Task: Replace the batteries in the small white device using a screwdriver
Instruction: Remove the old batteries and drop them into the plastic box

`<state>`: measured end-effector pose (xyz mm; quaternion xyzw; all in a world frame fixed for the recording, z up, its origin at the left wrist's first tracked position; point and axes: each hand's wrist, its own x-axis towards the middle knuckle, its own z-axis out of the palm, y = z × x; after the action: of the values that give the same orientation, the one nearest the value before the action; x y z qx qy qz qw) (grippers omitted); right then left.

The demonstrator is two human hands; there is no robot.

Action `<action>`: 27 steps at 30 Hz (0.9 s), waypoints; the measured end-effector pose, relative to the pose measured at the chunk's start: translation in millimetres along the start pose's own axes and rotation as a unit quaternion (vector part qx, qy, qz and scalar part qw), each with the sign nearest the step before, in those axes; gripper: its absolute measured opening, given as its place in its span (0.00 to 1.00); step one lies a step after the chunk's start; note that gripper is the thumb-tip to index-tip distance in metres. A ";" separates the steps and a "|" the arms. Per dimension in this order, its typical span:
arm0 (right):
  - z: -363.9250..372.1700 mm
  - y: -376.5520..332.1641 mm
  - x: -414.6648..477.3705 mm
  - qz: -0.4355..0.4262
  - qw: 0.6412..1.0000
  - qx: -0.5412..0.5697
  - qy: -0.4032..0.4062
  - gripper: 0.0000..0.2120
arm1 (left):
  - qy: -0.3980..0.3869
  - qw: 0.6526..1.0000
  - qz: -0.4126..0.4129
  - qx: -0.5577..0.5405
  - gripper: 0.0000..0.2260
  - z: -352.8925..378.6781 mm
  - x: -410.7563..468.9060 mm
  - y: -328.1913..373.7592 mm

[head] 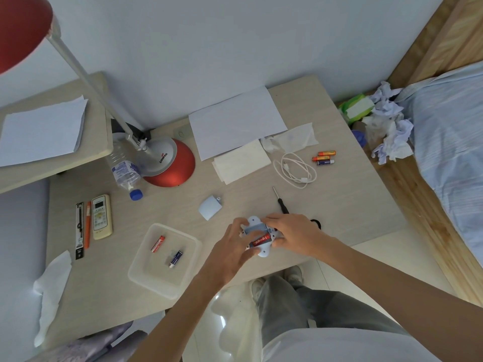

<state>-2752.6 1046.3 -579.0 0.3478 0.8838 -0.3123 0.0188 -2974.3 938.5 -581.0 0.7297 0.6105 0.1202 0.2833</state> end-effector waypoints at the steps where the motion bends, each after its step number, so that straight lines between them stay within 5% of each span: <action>1: 0.5 -0.1 -0.2 0.003 1.000 -0.001 -0.001 0.30 | 0.023 1.000 -0.014 -0.012 0.21 1.4 -2.4 2.1; 7: -1.0 -2.5 1.0 0.012 1.000 -0.020 -0.014 0.31 | 0.158 0.982 0.043 0.093 0.13 11.3 -5.4 23.3; 27: -1.4 -3.1 0.5 0.030 0.999 0.003 -0.019 0.25 | 0.149 0.985 0.042 0.079 0.10 33.0 16.7 32.7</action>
<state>-2754.7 1045.6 -576.3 0.3683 0.8715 -0.3207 0.0445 -2926.5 942.6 -592.3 0.7490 0.6220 0.1911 0.1252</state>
